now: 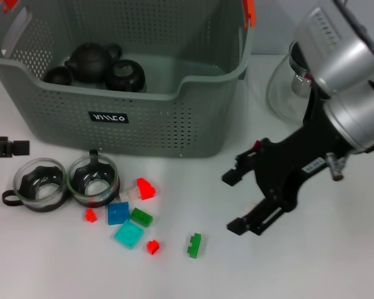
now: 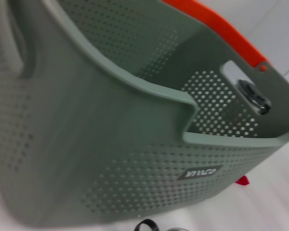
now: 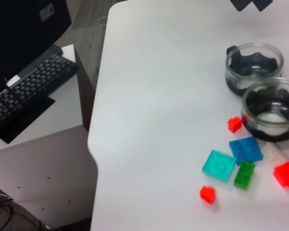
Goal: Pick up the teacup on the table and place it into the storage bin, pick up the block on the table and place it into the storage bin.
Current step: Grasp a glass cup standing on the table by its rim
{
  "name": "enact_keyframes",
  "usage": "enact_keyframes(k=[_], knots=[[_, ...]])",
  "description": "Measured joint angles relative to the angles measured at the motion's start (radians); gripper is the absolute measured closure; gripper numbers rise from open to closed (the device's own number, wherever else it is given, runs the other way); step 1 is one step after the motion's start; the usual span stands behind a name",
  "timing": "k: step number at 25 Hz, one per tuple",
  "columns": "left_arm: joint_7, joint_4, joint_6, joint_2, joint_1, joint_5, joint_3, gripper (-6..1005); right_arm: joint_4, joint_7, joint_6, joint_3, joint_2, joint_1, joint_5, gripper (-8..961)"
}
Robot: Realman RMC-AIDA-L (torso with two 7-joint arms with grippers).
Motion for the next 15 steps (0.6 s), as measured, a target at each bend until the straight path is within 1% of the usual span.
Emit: enact_keyframes(k=[3, 5, 8, 11, 13, 15], knots=[[-0.015, -0.023, 0.0, 0.003, -0.004, 0.018, 0.002, 141, 0.059, -0.017, 0.029, -0.002, 0.0, 0.034, 0.01, 8], [-0.022, -0.05, 0.003, 0.005, -0.015, 0.057, 0.012, 141, 0.088, -0.024, 0.039, -0.003, 0.001, 0.054, 0.016, 9], [-0.029, -0.077, 0.017, 0.012, -0.045, 0.123, 0.032, 142, 0.114, -0.025, 0.061, -0.004, 0.003, 0.075, 0.025, 9], [-0.045, -0.096, 0.025, 0.018, -0.091, 0.206, 0.067, 142, 0.135, -0.021, 0.083, -0.004, 0.003, 0.087, 0.042, 9], [-0.054, -0.112, 0.017, 0.013, -0.121, 0.254, 0.077, 142, 0.143, -0.015, 0.096, -0.004, 0.003, 0.091, 0.047, 9], [-0.063, -0.125, 0.005, 0.003, -0.153, 0.303, 0.084, 143, 0.145, -0.007, 0.108, -0.004, 0.003, 0.093, 0.048, 8]])
